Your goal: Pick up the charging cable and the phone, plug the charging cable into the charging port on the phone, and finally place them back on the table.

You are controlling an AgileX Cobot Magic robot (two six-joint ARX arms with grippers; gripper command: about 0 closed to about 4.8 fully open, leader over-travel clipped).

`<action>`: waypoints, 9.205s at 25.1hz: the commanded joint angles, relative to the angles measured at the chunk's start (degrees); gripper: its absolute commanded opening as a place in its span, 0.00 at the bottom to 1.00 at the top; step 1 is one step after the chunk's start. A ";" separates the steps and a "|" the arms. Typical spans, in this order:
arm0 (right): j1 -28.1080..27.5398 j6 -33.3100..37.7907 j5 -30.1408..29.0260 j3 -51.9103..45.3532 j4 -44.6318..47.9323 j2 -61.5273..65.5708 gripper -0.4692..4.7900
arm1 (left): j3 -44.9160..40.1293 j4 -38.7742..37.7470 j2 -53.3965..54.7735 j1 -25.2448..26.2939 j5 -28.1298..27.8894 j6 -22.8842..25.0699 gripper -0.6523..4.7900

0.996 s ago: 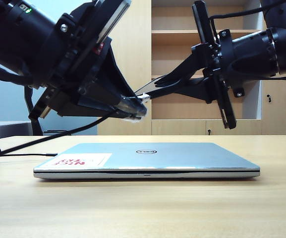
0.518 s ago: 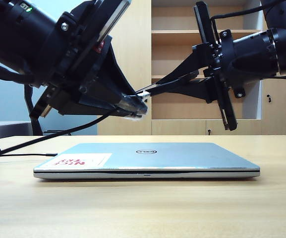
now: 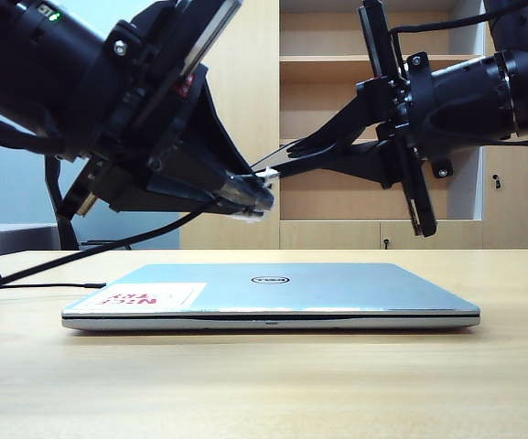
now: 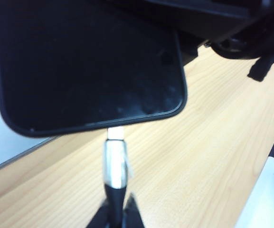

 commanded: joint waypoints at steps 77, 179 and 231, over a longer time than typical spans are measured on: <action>-1.46 8.17 0.33 0.11 5.66 -0.39 0.08 | 0.48 3.67 -0.22 0.02 -0.59 -2.54 0.11; -29.99 -42.60 0.20 20.20 -60.70 -3.17 0.08 | 16.79 -10.58 -4.33 18.05 -0.59 11.74 0.11; -28.46 -62.36 13.29 63.84 -109.11 21.88 0.07 | 16.76 -13.70 -6.27 19.41 -0.59 13.16 0.11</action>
